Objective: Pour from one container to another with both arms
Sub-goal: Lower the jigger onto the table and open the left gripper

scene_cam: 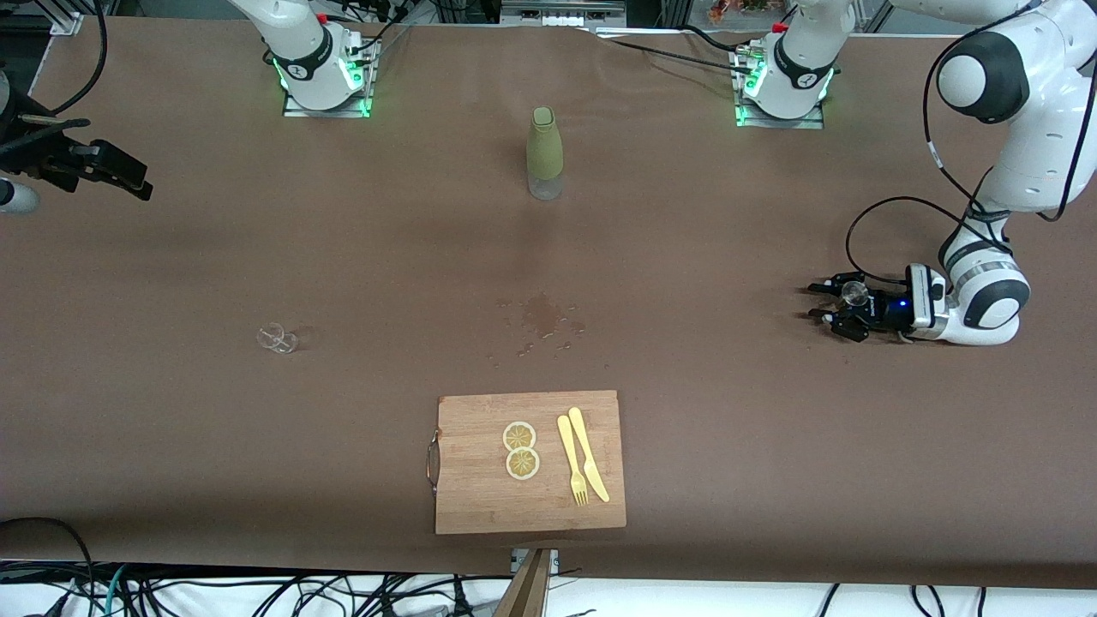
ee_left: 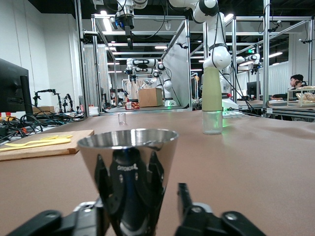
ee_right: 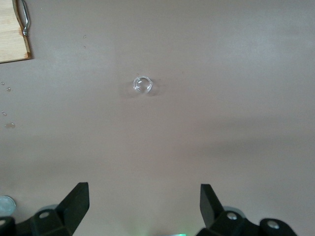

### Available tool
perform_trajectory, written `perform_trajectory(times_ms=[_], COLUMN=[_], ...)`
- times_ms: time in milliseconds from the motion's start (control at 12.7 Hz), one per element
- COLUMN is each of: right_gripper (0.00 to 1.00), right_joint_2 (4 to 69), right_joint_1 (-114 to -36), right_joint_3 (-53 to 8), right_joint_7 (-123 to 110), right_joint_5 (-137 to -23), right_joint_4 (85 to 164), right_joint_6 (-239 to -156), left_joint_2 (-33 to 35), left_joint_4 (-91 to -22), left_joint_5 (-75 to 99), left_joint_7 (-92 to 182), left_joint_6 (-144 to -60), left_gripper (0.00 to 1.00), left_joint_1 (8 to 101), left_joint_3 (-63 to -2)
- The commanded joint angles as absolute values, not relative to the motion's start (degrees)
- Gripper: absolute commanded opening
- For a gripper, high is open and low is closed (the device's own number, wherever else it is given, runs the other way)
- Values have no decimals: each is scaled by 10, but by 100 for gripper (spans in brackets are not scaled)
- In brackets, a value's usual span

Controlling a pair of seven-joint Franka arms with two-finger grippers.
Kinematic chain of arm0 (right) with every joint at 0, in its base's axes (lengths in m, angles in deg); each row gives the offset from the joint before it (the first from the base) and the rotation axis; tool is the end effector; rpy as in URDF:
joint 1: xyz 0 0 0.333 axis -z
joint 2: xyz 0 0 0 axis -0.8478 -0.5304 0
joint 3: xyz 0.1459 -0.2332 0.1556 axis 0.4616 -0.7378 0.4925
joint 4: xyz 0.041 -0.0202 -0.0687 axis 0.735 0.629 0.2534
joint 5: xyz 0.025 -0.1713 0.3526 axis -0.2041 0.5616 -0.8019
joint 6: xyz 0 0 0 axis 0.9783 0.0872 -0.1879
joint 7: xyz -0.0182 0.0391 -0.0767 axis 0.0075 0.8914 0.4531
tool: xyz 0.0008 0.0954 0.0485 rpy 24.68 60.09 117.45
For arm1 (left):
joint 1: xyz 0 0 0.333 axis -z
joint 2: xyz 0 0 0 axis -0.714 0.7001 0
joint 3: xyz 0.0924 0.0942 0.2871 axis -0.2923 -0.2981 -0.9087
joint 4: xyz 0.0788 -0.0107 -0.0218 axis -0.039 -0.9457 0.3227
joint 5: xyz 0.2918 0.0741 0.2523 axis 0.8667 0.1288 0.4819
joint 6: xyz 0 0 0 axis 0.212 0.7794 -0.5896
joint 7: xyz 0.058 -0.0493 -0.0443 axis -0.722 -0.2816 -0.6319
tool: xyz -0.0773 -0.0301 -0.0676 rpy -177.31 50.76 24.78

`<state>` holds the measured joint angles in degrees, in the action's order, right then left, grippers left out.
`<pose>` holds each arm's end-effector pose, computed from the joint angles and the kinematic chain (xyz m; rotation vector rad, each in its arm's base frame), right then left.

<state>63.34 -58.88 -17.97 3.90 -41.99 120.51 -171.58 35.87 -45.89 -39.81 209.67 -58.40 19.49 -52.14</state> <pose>0.5363 -0.0042 0.6086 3.1107 -0.1454 -0.0770 0.5419 0.1565 0.0467 1.0974 -1.3105 1.1613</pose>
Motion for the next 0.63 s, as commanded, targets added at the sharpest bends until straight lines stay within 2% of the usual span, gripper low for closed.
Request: perform_trajectory(times_ms=[0,550], right_gripper=[100,100], right_joint_2=[638,636], right_joint_1=[-589,-588], right_joint_3=[-179,-179], right_joint_7=[40,40], right_joint_5=[-429,-440], right_joint_4=[1201,1200], right_joint_6=[-1716,-1716], left_joint_2=[369,374], left_joint_4=[-445,-361], left_joint_5=[-381,-331], left_joint_7=[2180,2170], left_joint_6=[-563,-551], left_gripper=[100,100], left_joint_1=[199,202], left_joint_3=[-531,-585])
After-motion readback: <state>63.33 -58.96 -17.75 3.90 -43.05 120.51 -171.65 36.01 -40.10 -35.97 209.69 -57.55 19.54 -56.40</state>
